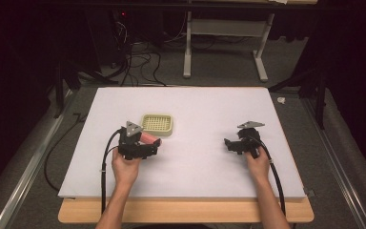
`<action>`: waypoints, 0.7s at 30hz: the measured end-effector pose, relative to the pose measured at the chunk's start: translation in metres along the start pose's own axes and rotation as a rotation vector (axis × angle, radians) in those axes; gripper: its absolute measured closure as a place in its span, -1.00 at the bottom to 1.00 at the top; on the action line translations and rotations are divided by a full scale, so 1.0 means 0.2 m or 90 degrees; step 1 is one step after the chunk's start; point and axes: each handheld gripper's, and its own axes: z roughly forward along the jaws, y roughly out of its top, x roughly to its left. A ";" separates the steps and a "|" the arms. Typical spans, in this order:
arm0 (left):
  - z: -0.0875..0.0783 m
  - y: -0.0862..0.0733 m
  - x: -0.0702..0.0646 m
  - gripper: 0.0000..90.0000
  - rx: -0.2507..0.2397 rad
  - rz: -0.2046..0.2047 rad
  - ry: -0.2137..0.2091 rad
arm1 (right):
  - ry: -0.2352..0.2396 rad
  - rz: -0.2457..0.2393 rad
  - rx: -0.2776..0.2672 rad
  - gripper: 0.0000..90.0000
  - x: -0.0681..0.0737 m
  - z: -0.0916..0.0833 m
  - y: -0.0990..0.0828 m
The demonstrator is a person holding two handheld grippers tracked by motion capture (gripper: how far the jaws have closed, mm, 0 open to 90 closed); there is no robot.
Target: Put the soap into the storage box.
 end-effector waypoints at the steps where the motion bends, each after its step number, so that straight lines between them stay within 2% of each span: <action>1: 0.01 0.01 0.00 -0.69 -0.002 -0.001 0.001 | 0.000 0.000 0.000 -0.66 0.00 0.00 0.00; 7: 0.04 0.05 0.02 -0.69 0.004 -0.014 -0.003 | 0.000 0.000 0.000 -0.66 0.00 0.00 0.00; 16: 0.09 0.12 0.02 -0.69 0.015 -0.007 0.008 | 0.000 -0.001 0.000 -0.66 0.00 0.00 0.00; 21: 0.12 0.16 0.03 -0.69 0.018 -0.011 0.004 | 0.000 -0.001 0.000 -0.66 0.00 0.00 0.00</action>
